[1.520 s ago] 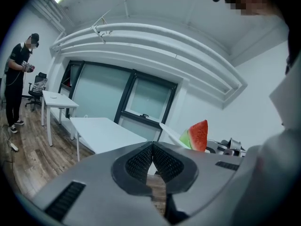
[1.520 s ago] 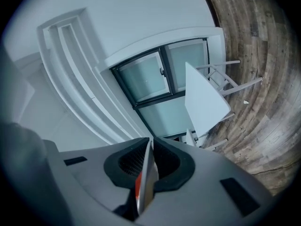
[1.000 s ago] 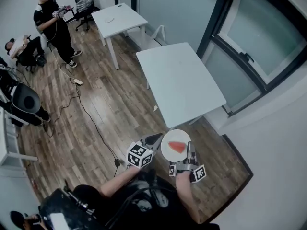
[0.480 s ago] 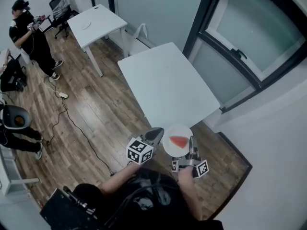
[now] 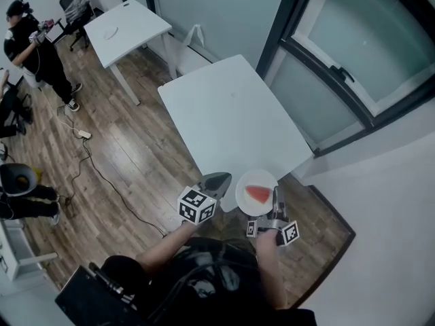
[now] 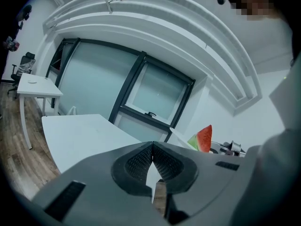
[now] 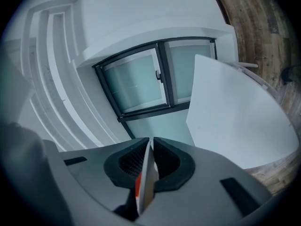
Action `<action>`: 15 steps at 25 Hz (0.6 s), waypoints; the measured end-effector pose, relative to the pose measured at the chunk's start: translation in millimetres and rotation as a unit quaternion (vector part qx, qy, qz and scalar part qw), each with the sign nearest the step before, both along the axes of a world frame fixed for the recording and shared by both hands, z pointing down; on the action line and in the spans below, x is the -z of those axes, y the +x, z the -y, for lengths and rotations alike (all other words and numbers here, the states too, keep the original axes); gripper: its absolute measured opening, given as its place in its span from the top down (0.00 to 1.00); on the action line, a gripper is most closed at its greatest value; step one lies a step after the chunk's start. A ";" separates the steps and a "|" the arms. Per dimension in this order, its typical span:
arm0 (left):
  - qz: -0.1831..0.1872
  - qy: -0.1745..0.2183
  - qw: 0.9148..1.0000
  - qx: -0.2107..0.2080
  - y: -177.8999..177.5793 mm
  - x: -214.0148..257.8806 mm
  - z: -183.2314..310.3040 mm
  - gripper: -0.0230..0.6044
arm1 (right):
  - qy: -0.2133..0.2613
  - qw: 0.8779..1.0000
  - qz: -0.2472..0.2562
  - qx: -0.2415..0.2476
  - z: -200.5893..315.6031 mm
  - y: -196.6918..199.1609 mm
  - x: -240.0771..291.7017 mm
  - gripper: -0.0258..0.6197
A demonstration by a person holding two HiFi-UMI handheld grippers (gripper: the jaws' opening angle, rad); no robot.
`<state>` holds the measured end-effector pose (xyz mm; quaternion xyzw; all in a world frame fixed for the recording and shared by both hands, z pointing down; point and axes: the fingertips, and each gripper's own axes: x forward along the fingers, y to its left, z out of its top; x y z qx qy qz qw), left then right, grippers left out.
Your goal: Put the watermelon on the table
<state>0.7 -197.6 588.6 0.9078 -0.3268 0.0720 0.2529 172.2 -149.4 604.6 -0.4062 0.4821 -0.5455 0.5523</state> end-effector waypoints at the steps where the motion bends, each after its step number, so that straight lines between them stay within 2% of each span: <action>1: 0.001 -0.001 1.000 0.000 5.1 -1.6 7.6 0.96 | -0.001 1.000 0.001 0.003 10.0 2.9 -1.4 0.91; 6: -0.016 0.002 1.000 0.023 30.7 -10.1 49.4 0.96 | -0.008 1.000 0.007 0.020 60.8 26.6 -14.1 0.91; 11: 0.014 -0.001 1.000 0.025 63.9 -28.0 93.3 0.96 | -0.017 0.999 0.013 0.037 117.5 56.8 -27.2 0.91; 15: 0.017 -0.006 0.999 0.045 85.9 -42.4 129.9 0.96 | -0.030 0.998 0.006 0.054 157.4 78.3 -42.7 0.91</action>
